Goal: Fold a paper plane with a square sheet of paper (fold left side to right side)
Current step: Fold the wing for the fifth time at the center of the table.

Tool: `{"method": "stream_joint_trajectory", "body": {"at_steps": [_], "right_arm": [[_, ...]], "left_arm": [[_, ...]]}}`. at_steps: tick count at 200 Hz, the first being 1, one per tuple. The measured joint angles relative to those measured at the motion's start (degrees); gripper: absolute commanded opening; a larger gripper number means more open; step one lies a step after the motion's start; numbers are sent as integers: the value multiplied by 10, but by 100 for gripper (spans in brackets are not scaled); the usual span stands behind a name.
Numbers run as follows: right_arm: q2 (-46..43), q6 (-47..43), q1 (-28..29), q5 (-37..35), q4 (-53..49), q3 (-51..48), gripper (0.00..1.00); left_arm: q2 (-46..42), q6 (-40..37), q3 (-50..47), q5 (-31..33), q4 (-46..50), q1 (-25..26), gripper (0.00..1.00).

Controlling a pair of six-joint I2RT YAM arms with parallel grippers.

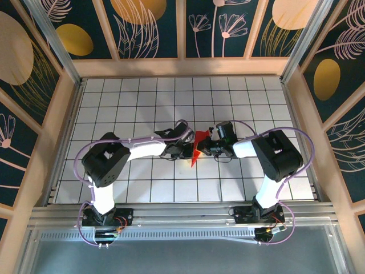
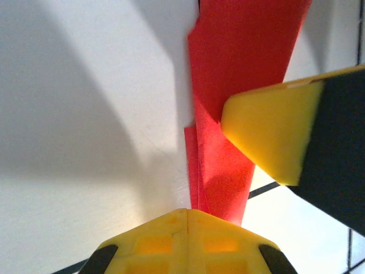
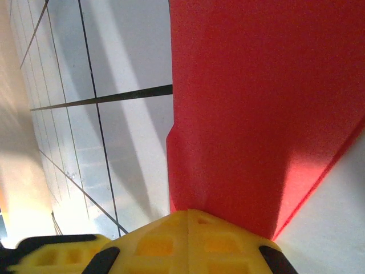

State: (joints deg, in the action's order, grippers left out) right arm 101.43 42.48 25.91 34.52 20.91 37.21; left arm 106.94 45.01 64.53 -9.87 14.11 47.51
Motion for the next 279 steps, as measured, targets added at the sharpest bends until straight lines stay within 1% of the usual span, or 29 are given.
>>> {"method": "stream_joint_trajectory", "body": {"at_steps": [21, 44, 79, 114, 165, 279], "right_arm": [[0, 0, 0, 1, 4, -2, 0], [0, 0, 0, 1, 6, -2, 0], [0, 0, 0, 1, 14, -6, 0], [0, 1, 0, 1, 14, -6, 0], [0, 1, 0, 1, 14, -6, 0], [0, -2, 0, 0, 5, -2, 0]], "left_arm": [[-35, 0, 0, -18, -4, -8, 0], [-57, 5, -11, -69, -31, -7, 0], [-54, 27, -59, -138, -76, -7, 0], [-28, 38, -62, -167, -100, -7, 0], [-5, 43, -62, -187, -121, -7, 0], [15, 43, -62, -186, -122, -7, 0]]}}
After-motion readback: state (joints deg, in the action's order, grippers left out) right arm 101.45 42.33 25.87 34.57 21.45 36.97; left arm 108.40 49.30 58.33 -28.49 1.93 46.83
